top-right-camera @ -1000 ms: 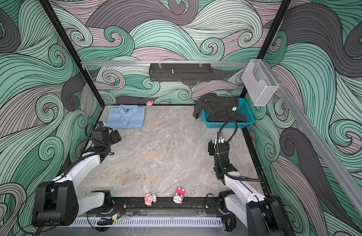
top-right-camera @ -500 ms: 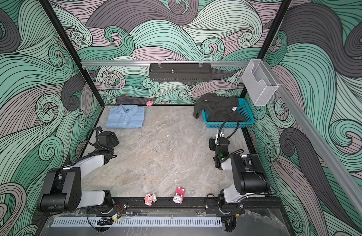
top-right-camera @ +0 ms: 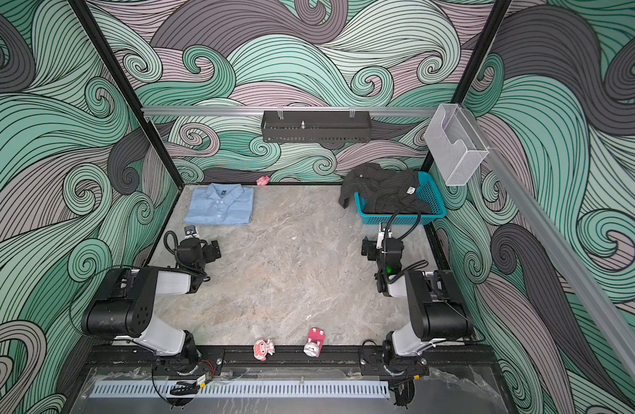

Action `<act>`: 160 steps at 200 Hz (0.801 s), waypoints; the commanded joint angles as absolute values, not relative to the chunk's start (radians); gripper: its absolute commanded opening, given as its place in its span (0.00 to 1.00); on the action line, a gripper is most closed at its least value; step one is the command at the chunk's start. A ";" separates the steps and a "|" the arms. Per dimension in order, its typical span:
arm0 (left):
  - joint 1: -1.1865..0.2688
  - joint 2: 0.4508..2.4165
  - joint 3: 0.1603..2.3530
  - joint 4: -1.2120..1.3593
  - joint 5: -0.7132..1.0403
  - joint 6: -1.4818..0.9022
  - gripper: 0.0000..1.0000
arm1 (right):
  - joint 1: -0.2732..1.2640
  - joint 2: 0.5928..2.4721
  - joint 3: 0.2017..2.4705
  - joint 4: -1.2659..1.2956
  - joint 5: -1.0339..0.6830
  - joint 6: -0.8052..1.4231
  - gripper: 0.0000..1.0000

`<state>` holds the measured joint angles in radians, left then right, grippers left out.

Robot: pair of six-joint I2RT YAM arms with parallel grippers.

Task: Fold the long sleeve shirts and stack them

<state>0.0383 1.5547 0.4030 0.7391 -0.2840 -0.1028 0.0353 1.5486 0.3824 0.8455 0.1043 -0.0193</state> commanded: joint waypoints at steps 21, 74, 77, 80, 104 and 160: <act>0.040 1.533 0.426 0.762 -0.252 -0.073 0.99 | 0.039 1.540 0.402 0.850 0.100 -0.023 0.99; 0.040 1.509 0.450 0.674 -0.264 -0.112 0.99 | 0.038 1.540 0.403 0.850 0.099 -0.023 0.99; 0.040 1.509 0.448 0.678 -0.263 -0.112 0.99 | 0.038 1.540 0.403 0.850 0.099 -0.023 0.99; 0.040 1.515 0.442 0.699 -0.262 -0.103 0.99 | 0.038 1.541 0.403 0.850 0.099 -0.023 0.99; 0.040 1.515 0.443 0.699 -0.263 -0.104 0.99 | 0.039 1.540 0.403 0.850 0.098 -0.023 0.99; 0.040 1.514 0.445 0.693 -0.264 -0.105 0.99 | 0.039 1.542 0.405 0.849 0.099 -0.023 0.99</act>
